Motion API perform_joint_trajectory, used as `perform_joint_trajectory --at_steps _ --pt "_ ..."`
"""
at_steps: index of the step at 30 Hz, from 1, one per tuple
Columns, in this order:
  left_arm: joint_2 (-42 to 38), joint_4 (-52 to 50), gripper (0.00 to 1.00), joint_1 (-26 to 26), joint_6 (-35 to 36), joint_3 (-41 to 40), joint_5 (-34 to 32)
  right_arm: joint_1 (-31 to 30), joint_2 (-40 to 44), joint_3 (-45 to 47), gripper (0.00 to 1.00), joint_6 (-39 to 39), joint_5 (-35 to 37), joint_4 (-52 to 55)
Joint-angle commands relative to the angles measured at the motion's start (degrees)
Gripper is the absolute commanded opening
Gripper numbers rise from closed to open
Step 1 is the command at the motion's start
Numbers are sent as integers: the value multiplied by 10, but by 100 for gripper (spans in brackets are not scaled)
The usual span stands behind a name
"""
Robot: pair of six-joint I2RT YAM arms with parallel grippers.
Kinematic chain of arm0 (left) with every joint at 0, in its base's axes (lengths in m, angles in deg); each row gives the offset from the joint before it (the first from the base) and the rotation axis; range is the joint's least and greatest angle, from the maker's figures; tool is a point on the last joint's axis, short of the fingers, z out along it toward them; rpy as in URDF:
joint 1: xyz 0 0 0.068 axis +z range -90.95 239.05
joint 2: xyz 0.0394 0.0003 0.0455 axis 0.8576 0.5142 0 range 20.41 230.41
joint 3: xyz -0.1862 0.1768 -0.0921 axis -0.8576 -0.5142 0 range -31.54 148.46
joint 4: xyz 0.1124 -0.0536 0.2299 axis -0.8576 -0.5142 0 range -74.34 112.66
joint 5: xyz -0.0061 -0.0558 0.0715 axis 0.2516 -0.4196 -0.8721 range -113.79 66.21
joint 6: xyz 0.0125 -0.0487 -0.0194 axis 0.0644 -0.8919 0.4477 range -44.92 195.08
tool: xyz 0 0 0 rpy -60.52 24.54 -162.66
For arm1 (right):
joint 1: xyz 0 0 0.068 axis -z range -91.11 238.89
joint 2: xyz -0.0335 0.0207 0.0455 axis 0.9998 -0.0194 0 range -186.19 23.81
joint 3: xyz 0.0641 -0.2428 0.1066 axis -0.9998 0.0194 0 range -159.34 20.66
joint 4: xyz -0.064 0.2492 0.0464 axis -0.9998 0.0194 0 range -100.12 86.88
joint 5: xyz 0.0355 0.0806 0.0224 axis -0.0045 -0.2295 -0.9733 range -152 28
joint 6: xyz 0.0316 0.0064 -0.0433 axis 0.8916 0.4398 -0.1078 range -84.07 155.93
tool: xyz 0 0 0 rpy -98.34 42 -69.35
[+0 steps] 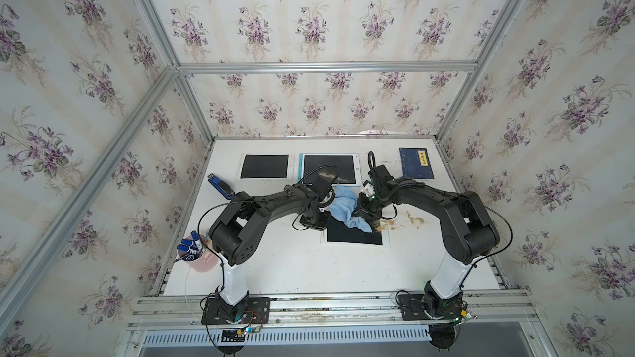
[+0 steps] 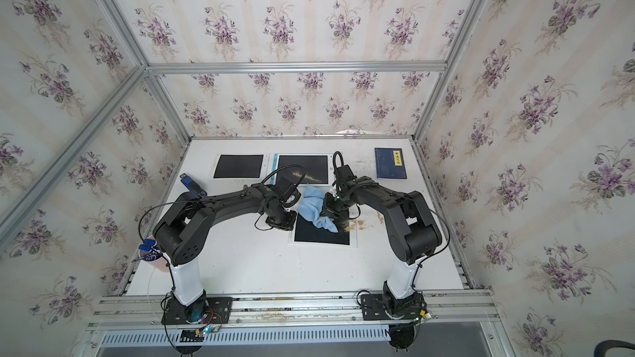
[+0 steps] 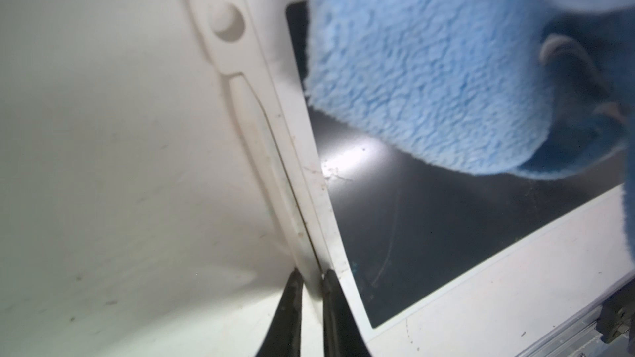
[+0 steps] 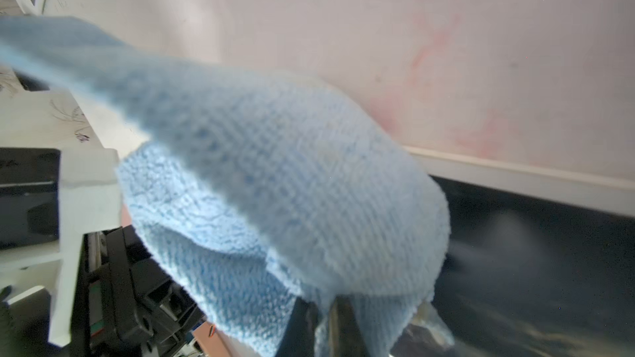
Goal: Wipe the drawing tablet
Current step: Wipe the dirt from the drawing tablet.
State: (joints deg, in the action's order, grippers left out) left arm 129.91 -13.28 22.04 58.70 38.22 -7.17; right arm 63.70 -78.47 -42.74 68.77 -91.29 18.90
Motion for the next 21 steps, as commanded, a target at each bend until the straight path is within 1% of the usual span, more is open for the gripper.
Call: perform_joint_trajectory --at_steps 1,3,6,7,9,12,16,19,21 --pt "4 -49 14 2 11 -6 -43 -23 -10 -25 0 -22 88 35" --pt "4 -48 14 2 12 -6 -43 -39 -21 -38 0 -30 84 48" --pt "6 -50 14 3 13 -3 -43 -63 -22 -20 0 -19 20 34" --pt "5 -50 14 3 13 -5 -44 -80 -19 -10 0 -15 9 28" --pt "6 -50 14 3 14 -4 -43 -92 -15 9 0 -10 -10 20" --pt "9 -52 14 3 15 0 -43 -95 -8 52 0 -2 -41 -3" --pt "9 -54 14 4 15 1 -42 -91 5 96 0 2 -43 -11" --pt "8 -55 14 4 17 1 -44 -87 27 116 0 22 -90 -41" --pt "8 -55 14 4 17 0 -44 -88 45 112 0 27 -124 -46"
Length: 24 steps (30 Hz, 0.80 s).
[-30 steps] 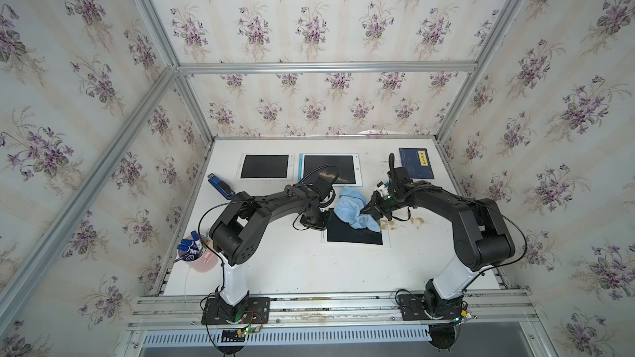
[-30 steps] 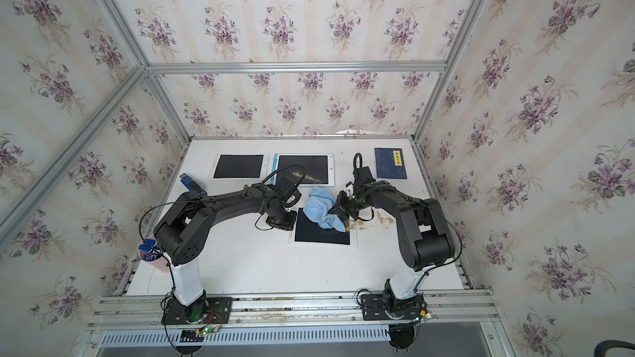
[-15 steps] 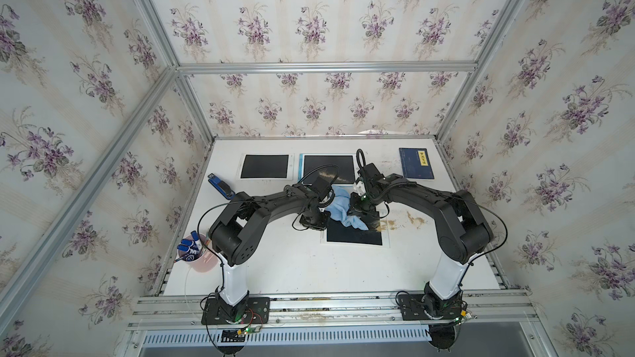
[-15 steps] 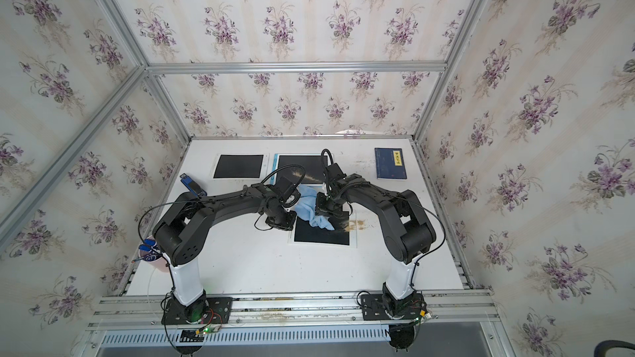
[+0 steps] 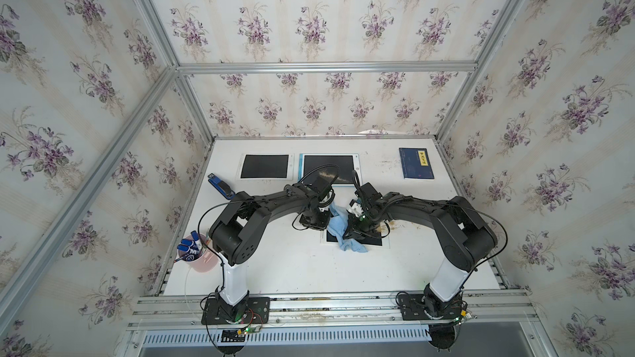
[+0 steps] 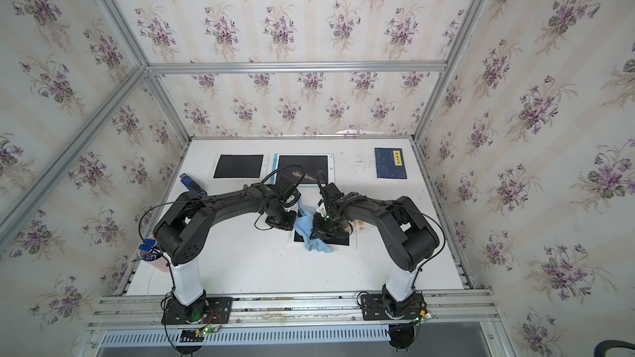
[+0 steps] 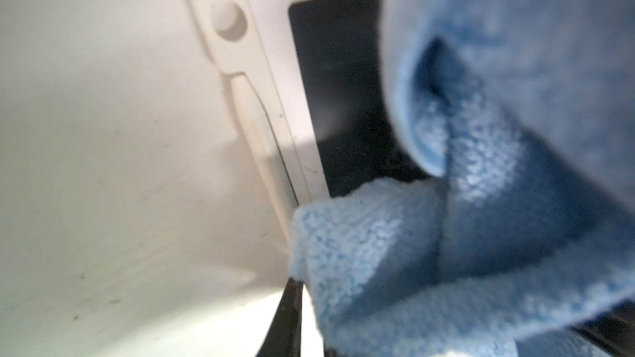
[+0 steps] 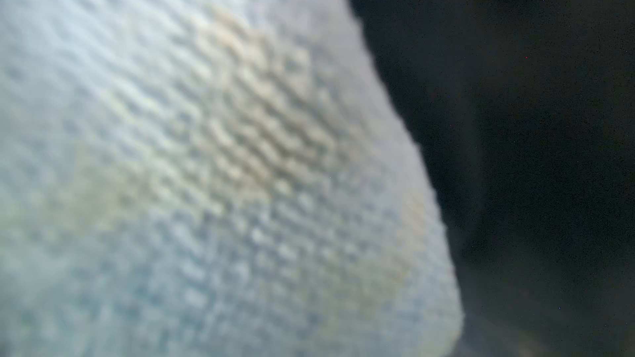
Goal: Wipe the drawing tablet
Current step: Wipe the dirt from the drawing tablet.
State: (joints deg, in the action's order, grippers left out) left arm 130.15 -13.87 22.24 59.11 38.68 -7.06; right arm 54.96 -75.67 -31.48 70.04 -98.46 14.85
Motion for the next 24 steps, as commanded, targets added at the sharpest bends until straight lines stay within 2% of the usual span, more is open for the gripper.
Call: perform_joint_trajectory --at_steps 1,3,7,9,24 --pt "6 -49 14 3 13 -5 -45 0 30 -7 0 10 -63 3" --pt "5 -49 14 3 13 -6 -45 1 57 -39 0 -19 -47 57" --pt "2 -49 14 4 14 -6 -44 1 106 -120 0 -80 80 213" --pt "1 -48 14 4 15 -6 -45 1 124 -133 0 -95 115 263" --pt "5 -49 14 7 21 3 -42 -20 319 -89 0 -110 73 441"
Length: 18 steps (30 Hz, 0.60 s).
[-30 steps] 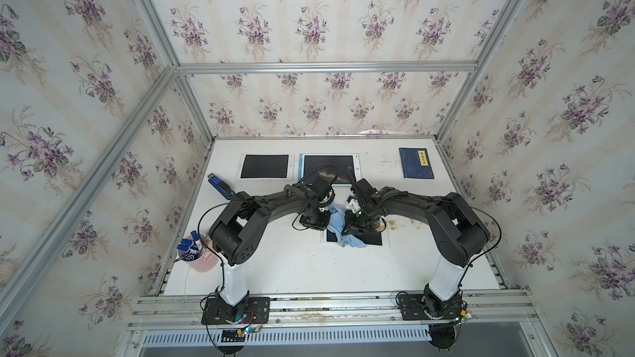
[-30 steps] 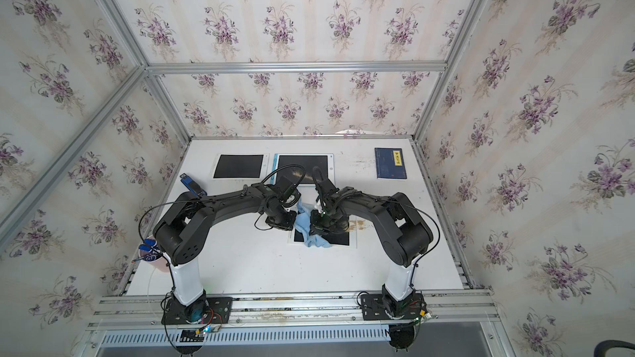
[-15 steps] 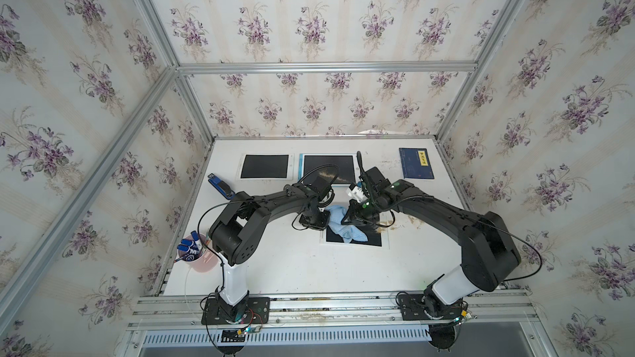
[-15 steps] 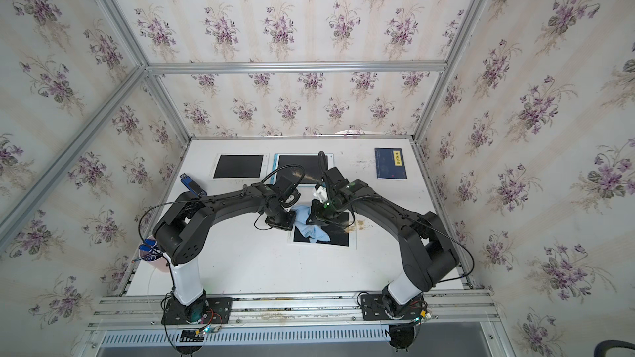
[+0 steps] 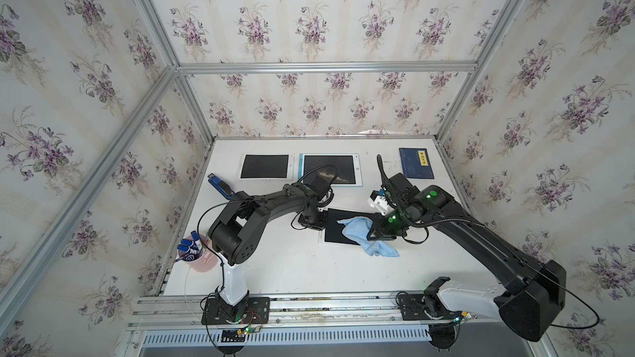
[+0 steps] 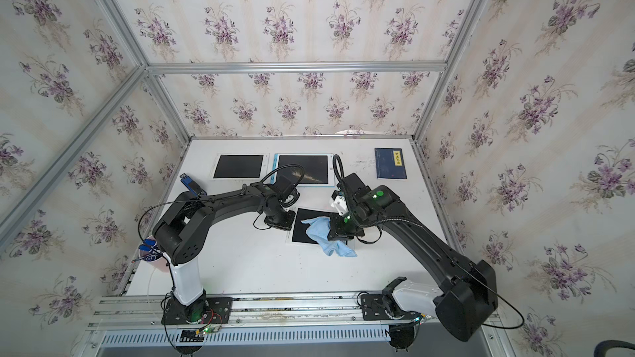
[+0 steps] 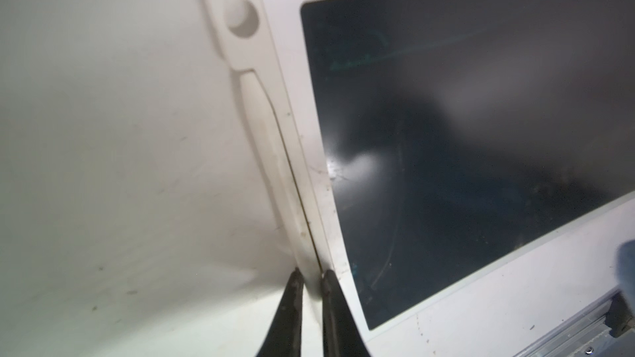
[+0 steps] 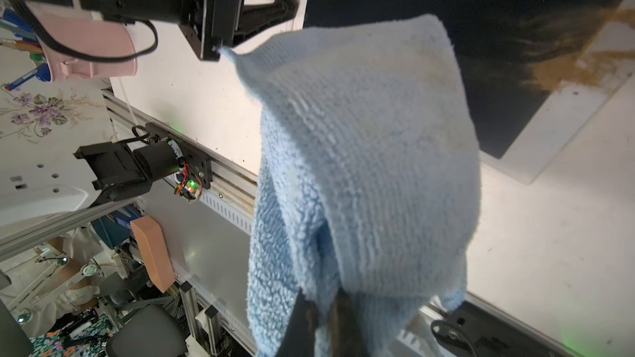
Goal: Wipe the drawing tablet
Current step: Wipe the dirt from the drawing tablet.
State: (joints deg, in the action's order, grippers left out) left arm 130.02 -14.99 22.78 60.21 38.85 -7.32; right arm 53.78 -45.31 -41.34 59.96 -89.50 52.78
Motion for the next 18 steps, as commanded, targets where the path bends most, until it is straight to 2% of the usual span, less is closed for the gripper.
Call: perform_joint_trajectory --at_steps 1,4,6,8,10,14,16,18 --pt "7 -37 14 2 10 1 -39 -16 19 16 0 -11 -16 69" --pt "5 -38 14 1 9 5 -38 -34 3 33 0 -22 -6 70" --pt "-4 -37 19 3 9 4 -40 -35 -19 39 0 -36 -10 55" --pt "-20 -37 28 3 7 2 -45 -36 -47 32 0 -48 11 48" --pt "-38 -34 45 3 8 -1 -43 -36 -69 22 0 -60 29 45" --pt "-66 -42 62 4 8 3 -44 -39 -88 6 0 -64 34 25" --pt "-88 -47 62 6 4 1 -43 -44 -88 -3 0 -71 28 12" --pt "-122 -29 62 14 -5 -14 -15 -49 -81 -12 0 -83 8 -6"
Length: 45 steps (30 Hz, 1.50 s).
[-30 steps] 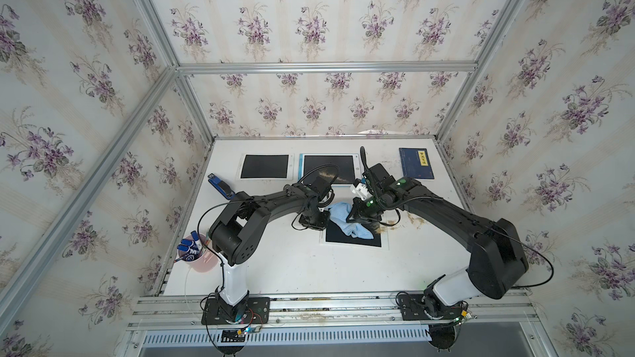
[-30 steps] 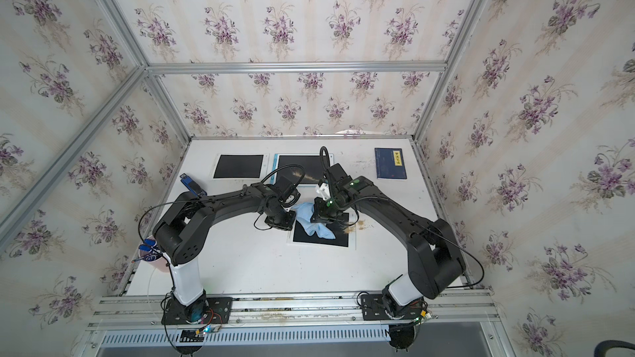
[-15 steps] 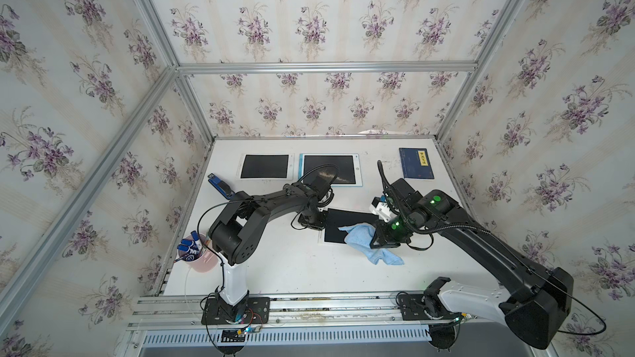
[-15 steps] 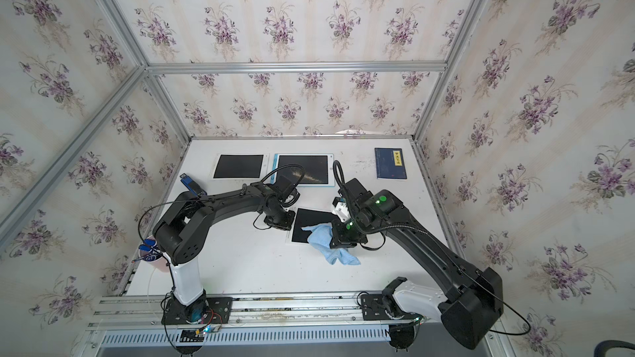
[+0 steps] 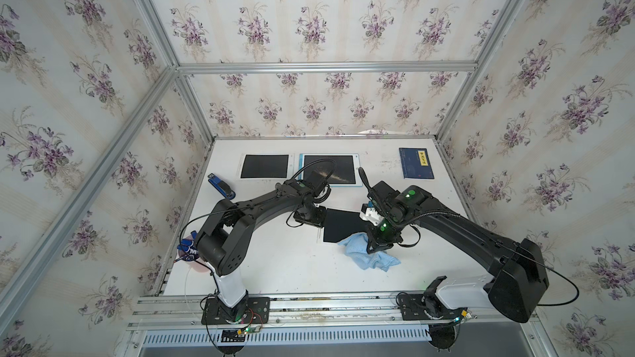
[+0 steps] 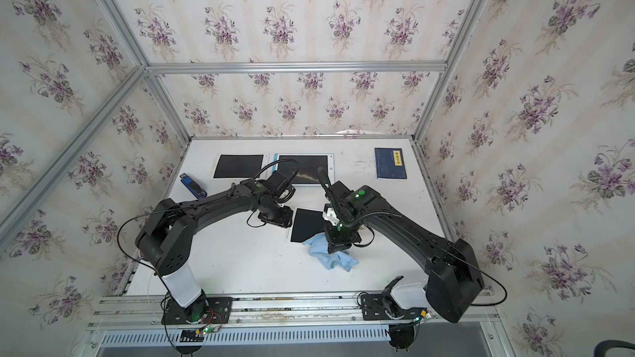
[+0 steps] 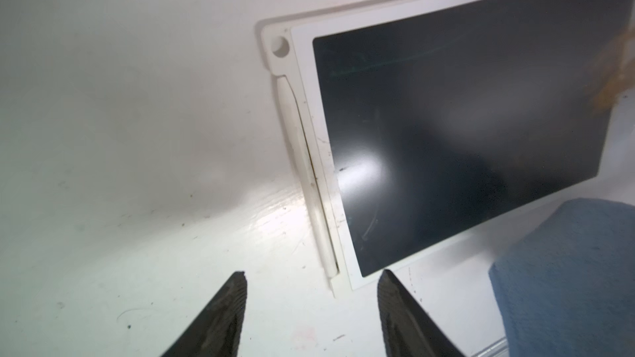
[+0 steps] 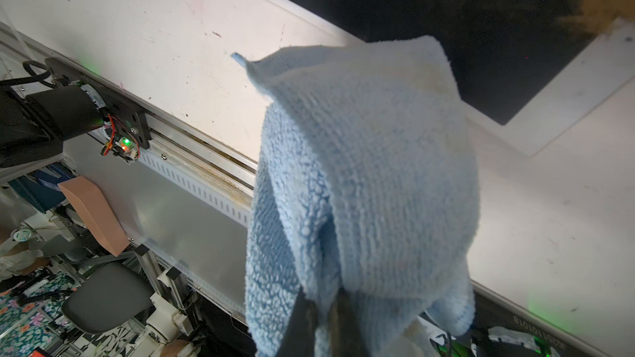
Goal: Wipe the drawing tablet
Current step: Wipe the dirt from the drawing tablet, then adjust the cleaning item.
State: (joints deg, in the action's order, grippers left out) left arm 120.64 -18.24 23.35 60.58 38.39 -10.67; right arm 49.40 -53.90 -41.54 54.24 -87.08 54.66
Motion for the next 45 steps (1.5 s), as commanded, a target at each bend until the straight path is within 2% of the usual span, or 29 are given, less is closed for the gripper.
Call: perform_joint_trajectory --at_steps 1,2,5,6,7,11,14,18,23,27,31,32,35,37,40,42,45 --pt "-47 23 62 20 -18 -21 56 -8 12 -16 0 -32 -30 -37" --pt "-63 50 61 36 -32 -35 119 -8 20 -21 0 -33 -41 -54" --pt "-97 140 56 74 -91 -74 249 -8 40 -27 0 -34 -83 -111" --pt "-105 163 56 81 -110 -80 274 -8 42 -29 0 -33 -94 -128" --pt "-112 186 51 85 -132 -86 298 -8 41 -33 0 -31 -101 -142" --pt "-129 274 44 87 -210 -106 372 -8 29 -56 0 -29 -114 -204" --pt "-150 272 36 87 -211 -113 371 -7 16 -83 0 -28 -96 -231" --pt "-170 239 34 87 -190 -127 353 -4 11 -120 0 -21 -60 -257" --pt "-187 263 30 85 -205 -153 369 5 -27 -146 0 -17 -68 -278" --pt "-208 250 30 83 -205 -147 357 5 -42 -123 0 -8 -115 -314" --pt "-208 233 30 83 -195 -131 353 4 -47 -66 0 15 -191 -376" --pt "-206 233 30 83 -194 -127 355 3 -46 -50 2 23 -208 -396" --pt "-203 234 30 83 -195 -122 358 3 -37 -13 19 36 -252 -446" --pt "-202 232 30 84 -193 -120 356 1 -30 1 25 43 -275 -469" --pt "-198 230 30 85 -192 -118 356 0 -16 21 46 53 -309 -506" --pt "-196 230 30 85 -192 -117 358 -2 -6 27 59 57 -302 -522" --pt "-197 233 30 85 -194 -117 360 -2 -5 30 65 55 -281 -525"
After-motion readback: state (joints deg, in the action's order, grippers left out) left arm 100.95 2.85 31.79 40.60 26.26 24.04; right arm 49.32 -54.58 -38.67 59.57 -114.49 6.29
